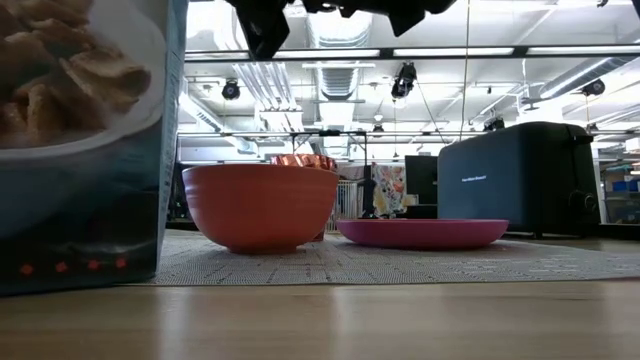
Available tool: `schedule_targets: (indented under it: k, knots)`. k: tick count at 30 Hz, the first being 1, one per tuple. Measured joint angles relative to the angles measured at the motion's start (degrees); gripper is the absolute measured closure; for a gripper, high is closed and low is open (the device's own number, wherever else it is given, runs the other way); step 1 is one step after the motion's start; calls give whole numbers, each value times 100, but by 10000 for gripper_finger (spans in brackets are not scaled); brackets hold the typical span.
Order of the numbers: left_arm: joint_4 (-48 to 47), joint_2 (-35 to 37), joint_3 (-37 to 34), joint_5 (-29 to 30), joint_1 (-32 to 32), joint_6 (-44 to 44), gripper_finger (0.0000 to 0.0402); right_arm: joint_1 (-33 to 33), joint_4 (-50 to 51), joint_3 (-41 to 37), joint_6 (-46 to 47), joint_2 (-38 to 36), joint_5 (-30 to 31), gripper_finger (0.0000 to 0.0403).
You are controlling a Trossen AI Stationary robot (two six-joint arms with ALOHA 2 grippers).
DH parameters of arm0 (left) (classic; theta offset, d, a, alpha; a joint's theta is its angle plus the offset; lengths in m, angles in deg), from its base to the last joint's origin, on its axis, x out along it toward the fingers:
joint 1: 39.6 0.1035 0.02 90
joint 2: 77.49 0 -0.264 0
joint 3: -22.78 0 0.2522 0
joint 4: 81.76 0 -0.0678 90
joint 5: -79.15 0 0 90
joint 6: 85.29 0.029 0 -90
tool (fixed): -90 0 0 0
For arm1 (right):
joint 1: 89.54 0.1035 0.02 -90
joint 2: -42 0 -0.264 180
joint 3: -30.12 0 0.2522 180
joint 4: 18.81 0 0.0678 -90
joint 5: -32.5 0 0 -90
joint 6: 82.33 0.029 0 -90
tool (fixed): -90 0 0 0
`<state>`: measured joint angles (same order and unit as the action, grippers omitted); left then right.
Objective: Arrange a breakfast setting
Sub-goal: Pour the cereal from the blue cereal box into the orange bowl
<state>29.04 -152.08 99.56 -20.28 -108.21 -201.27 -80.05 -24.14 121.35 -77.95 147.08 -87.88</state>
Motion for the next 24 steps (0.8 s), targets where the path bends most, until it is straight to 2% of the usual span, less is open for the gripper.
schedule_targets:
  k: [3,8,24]
  knots:
    - [-1,-1,0,3,0,-14,226,56,-47,0,-268,0,207,132]
    - [2,-9,-4,7,0,-22,226,75,-251,0,-614,0,1070,102]
    - [-117,-11,-15,9,0,-6,226,299,-757,0,-529,4,685,94]
